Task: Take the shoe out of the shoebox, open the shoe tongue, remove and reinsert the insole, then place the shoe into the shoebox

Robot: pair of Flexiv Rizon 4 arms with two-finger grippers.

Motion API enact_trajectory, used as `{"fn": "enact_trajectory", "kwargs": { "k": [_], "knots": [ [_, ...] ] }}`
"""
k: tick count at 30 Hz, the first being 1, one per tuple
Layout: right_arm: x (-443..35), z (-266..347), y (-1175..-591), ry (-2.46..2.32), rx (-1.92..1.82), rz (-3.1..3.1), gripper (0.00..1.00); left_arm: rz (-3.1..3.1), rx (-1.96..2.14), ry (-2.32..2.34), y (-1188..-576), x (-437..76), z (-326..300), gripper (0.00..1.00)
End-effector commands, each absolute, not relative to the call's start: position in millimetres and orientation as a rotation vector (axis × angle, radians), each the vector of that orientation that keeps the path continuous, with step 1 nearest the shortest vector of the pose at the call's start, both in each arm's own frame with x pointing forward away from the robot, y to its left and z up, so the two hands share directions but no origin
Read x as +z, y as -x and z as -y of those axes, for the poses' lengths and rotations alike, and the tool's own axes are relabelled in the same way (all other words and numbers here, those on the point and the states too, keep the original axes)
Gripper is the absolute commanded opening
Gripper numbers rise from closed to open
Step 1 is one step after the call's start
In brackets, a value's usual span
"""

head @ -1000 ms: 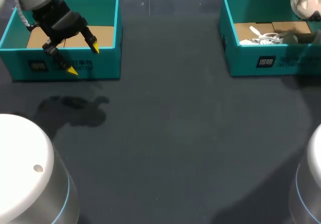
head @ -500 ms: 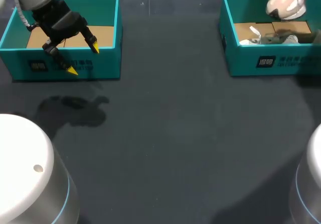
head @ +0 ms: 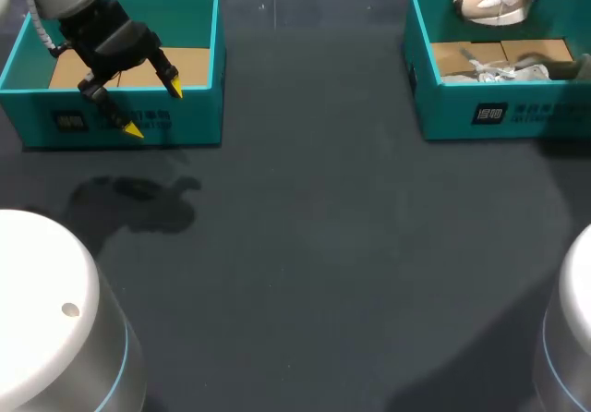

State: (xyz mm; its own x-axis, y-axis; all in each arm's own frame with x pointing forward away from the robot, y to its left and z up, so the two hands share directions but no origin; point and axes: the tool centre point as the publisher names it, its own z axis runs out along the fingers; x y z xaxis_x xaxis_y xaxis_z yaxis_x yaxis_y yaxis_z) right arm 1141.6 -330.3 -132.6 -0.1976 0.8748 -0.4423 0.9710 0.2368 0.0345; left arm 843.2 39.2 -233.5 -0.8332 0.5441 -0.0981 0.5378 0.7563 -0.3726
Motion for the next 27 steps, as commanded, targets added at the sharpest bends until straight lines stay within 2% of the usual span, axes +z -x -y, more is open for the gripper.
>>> {"fn": "enact_trajectory", "kwargs": {
  "k": [1,13,21,27],
  "knots": [
    [-129,327,-1149,-1.718,-0.388,-2.146,0.00,2.929,0.611,0.904,-843,-233,-40,1.00],
    [-154,332,-1146,-1.858,-0.302,-1.978,0.00,2.929,0.611,0.904,-843,-233,-40,1.00],
    [-183,335,-1147,-1.974,-0.383,-1.816,0.00,2.929,0.611,0.904,-843,-233,-40,1.00],
    [-183,335,-1147,-1.974,-0.383,-1.816,0.00,2.929,0.611,0.904,-843,-233,-40,1.00]
  ]
}}
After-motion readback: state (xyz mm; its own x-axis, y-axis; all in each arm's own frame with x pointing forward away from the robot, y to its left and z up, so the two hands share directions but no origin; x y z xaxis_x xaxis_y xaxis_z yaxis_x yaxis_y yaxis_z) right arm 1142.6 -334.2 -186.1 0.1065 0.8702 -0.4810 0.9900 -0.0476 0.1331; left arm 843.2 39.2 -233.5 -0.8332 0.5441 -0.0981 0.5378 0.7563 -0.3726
